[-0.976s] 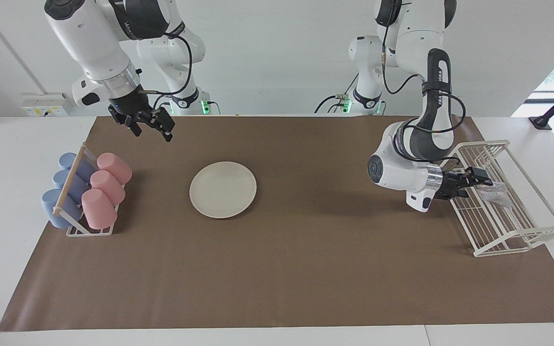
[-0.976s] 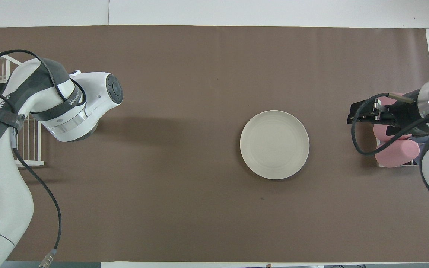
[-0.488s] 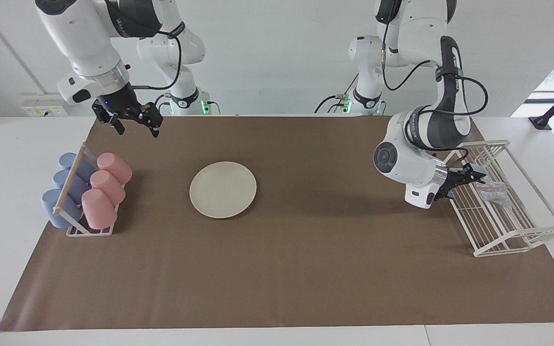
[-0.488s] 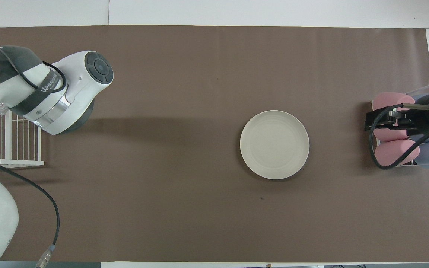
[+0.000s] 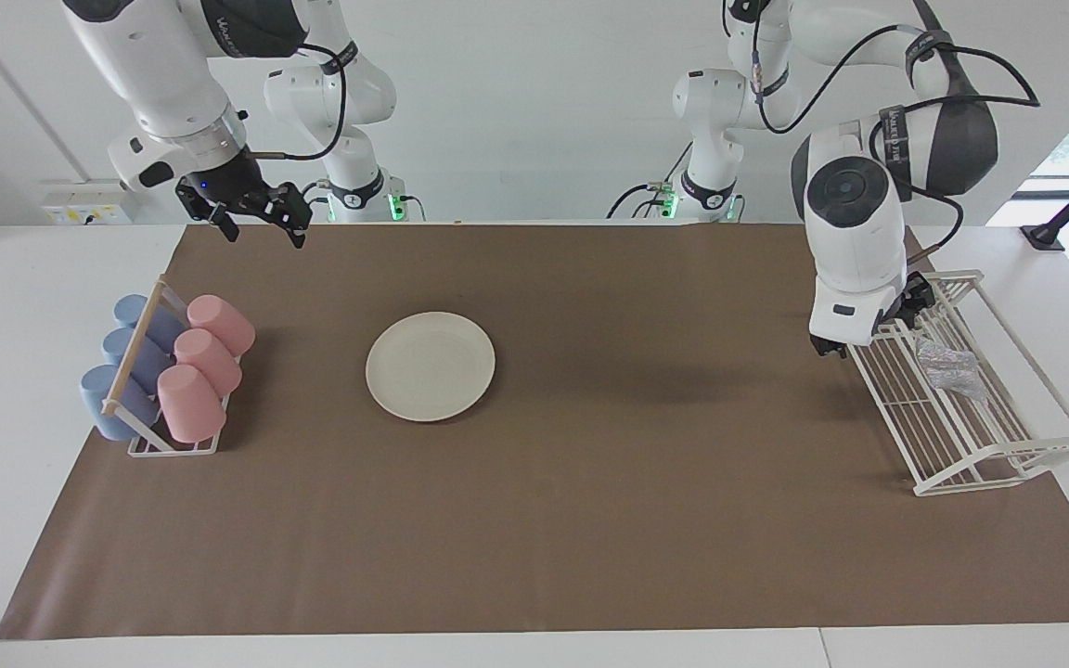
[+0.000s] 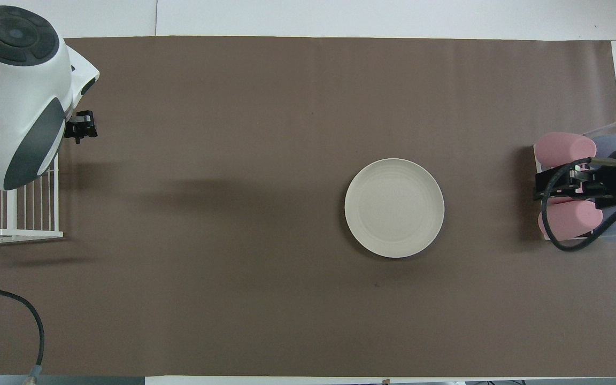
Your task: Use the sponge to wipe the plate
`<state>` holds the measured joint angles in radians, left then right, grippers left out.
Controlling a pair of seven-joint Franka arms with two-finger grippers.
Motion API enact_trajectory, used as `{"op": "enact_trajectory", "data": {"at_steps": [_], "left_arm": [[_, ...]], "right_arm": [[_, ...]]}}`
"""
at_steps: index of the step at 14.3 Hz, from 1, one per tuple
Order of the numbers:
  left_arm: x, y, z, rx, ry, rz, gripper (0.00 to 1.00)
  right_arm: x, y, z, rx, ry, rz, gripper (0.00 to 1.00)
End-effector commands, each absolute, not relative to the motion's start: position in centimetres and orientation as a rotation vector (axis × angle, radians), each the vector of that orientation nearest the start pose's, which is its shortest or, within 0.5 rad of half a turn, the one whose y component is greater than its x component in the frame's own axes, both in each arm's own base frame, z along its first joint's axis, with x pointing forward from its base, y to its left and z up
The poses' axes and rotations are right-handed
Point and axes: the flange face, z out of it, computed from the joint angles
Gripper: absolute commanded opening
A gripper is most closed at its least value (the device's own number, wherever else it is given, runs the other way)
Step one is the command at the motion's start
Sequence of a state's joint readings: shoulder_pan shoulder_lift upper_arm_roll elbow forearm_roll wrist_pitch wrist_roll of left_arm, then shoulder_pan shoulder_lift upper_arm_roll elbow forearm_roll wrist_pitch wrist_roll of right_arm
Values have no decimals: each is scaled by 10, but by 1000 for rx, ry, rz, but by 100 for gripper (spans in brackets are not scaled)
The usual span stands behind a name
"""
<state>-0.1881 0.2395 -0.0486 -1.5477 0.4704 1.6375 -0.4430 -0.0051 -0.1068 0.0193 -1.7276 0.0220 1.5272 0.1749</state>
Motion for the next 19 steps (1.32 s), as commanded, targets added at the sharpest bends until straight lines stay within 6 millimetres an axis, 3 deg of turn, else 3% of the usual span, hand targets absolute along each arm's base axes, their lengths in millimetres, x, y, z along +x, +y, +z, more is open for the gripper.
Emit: {"op": "enact_trajectory", "data": {"at_steps": [1,4,8,10,11,15,19], "left_arm": [[611,-75,541,-2872,-310,-10,100],[587,-60,583,-3066,-301,9,100],[553,-65,601,-3106,-244,149,100],[533,-69,602,-3128,-147,179,100],[530,-74,600,-3168,-124,187,100],[542,-76,601,-3190,-145,37,100],[520,-75,606,-3167,-135,185,100]], "right_arm": [[513,-23,613,-3126,176,152,100],[513,-30,631,-3189,144,118,100],[516,-27,630,-3188,131,110,100],[529,-24,623,-3184,109,130,100],[536,-26,629,-3186,87,106,100],[549,-42,625,-3180,124,129,100],[549,-42,626,-3176,129,146,100]]}}
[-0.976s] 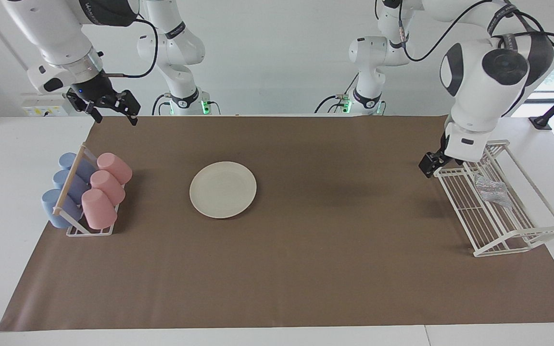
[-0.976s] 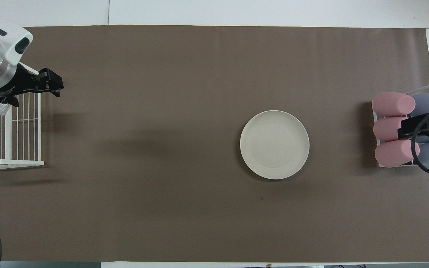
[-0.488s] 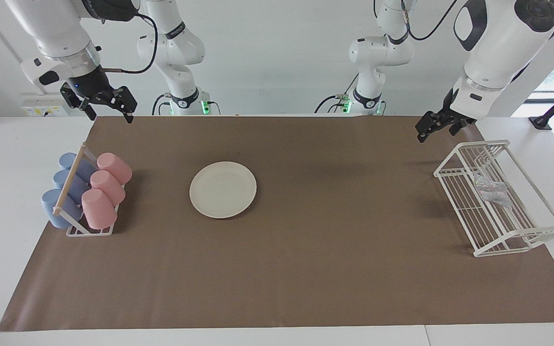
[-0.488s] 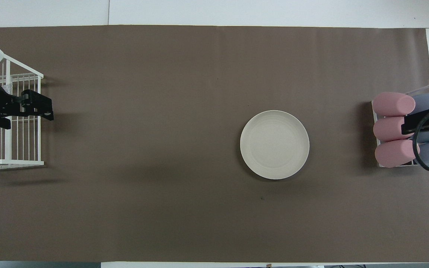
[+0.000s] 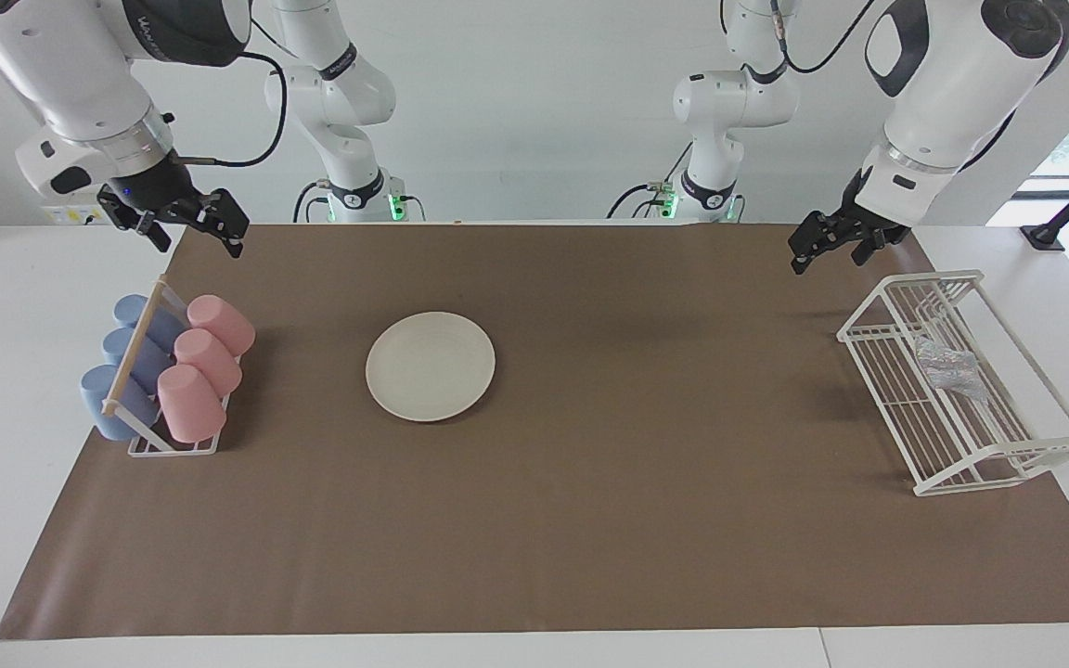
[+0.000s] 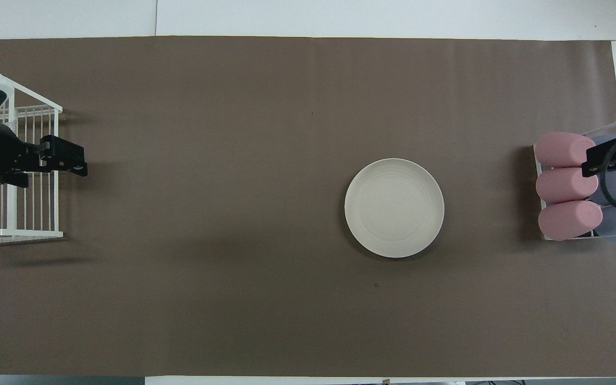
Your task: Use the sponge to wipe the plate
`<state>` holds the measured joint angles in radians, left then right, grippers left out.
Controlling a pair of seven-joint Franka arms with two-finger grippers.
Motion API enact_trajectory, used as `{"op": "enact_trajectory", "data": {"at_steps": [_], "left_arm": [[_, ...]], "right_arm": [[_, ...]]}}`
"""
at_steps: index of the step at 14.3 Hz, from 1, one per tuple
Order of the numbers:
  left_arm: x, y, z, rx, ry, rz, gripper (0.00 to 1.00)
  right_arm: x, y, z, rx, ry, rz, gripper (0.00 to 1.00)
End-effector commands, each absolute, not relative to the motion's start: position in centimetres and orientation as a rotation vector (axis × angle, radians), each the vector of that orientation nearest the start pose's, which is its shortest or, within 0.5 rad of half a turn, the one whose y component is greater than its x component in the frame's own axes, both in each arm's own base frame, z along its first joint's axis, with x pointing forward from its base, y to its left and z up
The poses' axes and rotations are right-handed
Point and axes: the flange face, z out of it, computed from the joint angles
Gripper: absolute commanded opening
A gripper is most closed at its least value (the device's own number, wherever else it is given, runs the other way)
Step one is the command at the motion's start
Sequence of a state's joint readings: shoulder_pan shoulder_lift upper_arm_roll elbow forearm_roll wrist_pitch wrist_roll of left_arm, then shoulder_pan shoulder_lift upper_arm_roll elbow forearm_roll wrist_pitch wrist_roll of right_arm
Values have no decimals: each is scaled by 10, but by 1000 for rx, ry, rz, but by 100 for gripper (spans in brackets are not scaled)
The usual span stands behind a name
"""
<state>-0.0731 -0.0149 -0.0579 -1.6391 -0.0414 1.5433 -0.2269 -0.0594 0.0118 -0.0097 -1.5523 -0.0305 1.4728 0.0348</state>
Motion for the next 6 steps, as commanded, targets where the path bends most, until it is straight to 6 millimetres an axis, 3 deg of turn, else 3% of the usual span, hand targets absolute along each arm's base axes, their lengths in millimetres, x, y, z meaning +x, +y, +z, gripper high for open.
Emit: {"op": "enact_trajectory", "data": {"at_steps": [1,2,6], "left_arm": [[521,-75,606,-3169,-135,175,100],[522,-73,605,-3170,-138,171,100],[522,-73,606,-3171,-143,163,100]], "right_arm": [[545,-44,633,-3175,144,126,100],[539,-43,642,-3175,142,100,100],[537,-37,644,-3175,132,94,100]]}}
